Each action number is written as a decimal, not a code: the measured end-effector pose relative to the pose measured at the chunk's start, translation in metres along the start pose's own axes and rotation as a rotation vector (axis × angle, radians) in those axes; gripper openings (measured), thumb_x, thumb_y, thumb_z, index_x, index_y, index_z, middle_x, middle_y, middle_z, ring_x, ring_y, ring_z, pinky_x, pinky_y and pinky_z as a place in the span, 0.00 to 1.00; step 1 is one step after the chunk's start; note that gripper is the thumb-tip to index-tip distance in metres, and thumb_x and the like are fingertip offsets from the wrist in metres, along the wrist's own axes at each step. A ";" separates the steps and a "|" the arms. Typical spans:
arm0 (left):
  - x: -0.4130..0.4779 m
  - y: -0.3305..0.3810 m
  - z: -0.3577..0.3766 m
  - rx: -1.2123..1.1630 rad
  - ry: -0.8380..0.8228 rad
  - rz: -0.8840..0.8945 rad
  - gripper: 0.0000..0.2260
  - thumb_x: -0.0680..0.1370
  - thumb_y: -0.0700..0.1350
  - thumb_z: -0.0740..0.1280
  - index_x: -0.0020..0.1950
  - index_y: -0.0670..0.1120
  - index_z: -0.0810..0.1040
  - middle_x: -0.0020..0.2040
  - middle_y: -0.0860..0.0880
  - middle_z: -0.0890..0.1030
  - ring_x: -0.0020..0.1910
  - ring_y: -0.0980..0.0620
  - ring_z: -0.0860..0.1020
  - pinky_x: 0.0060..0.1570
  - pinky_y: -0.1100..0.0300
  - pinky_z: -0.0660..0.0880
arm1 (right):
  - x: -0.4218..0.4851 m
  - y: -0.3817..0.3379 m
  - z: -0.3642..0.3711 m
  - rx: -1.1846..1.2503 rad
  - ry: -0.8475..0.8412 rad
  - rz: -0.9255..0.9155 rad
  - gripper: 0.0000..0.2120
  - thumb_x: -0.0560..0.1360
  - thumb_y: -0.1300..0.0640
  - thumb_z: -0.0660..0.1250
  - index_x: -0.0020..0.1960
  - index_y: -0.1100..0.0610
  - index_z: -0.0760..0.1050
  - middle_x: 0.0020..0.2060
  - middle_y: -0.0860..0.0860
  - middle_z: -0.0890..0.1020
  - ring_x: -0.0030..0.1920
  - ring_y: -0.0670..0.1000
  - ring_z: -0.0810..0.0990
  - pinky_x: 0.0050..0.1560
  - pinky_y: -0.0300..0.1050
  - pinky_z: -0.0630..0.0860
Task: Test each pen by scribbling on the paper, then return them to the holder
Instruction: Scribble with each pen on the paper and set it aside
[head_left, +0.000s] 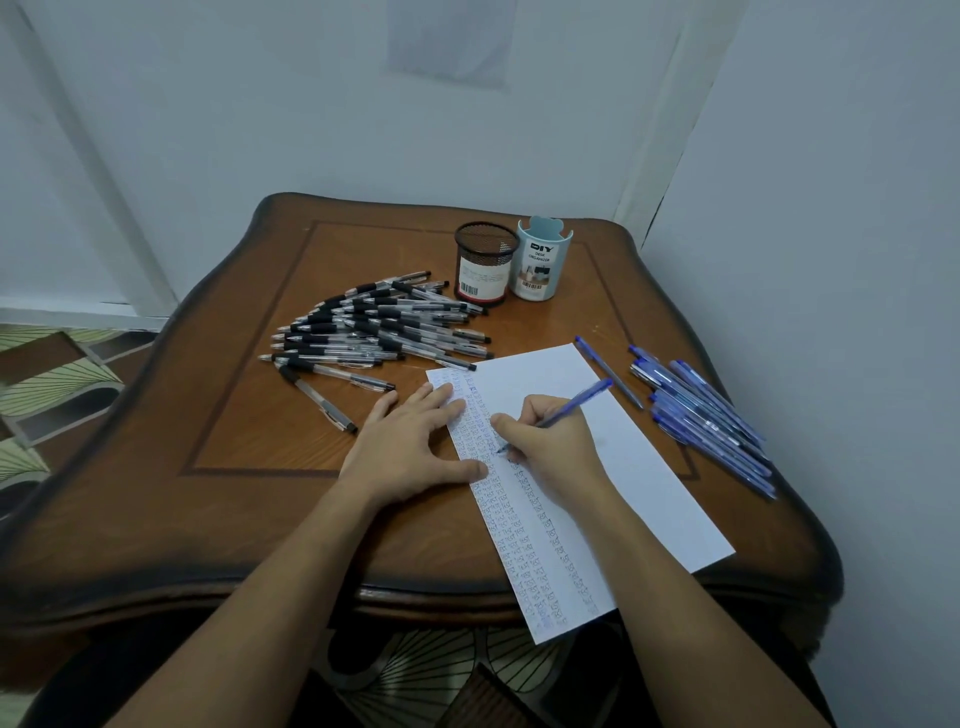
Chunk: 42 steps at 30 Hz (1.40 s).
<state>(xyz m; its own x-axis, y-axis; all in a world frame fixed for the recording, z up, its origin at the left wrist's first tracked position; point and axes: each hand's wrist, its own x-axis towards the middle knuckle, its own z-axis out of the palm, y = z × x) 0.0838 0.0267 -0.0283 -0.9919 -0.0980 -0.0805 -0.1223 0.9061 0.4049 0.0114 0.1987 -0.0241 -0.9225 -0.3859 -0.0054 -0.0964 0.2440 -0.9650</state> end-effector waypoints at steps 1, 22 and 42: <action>0.000 0.000 0.000 -0.001 0.001 0.000 0.51 0.59 0.80 0.51 0.78 0.56 0.60 0.80 0.57 0.53 0.78 0.60 0.48 0.75 0.51 0.41 | 0.000 0.001 0.001 -0.008 -0.002 -0.011 0.21 0.73 0.60 0.74 0.24 0.49 0.72 0.21 0.46 0.74 0.29 0.51 0.76 0.38 0.49 0.75; -0.002 0.002 -0.002 -0.021 -0.001 0.001 0.52 0.58 0.80 0.51 0.78 0.56 0.60 0.80 0.57 0.53 0.78 0.60 0.49 0.76 0.51 0.40 | -0.002 0.003 0.002 -0.067 -0.009 -0.037 0.21 0.72 0.64 0.71 0.25 0.52 0.68 0.22 0.48 0.69 0.28 0.49 0.75 0.36 0.46 0.74; -0.002 0.004 -0.003 -0.012 -0.020 -0.018 0.46 0.64 0.76 0.59 0.78 0.57 0.59 0.80 0.57 0.52 0.78 0.60 0.48 0.75 0.52 0.39 | -0.005 0.001 0.002 -0.093 0.034 -0.058 0.22 0.73 0.64 0.71 0.25 0.50 0.66 0.23 0.48 0.68 0.30 0.49 0.72 0.35 0.44 0.71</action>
<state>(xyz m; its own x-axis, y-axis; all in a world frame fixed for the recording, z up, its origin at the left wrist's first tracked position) 0.0852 0.0294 -0.0235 -0.9886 -0.1059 -0.1065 -0.1410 0.8993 0.4140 0.0168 0.1988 -0.0257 -0.9266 -0.3714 0.0598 -0.1822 0.3040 -0.9351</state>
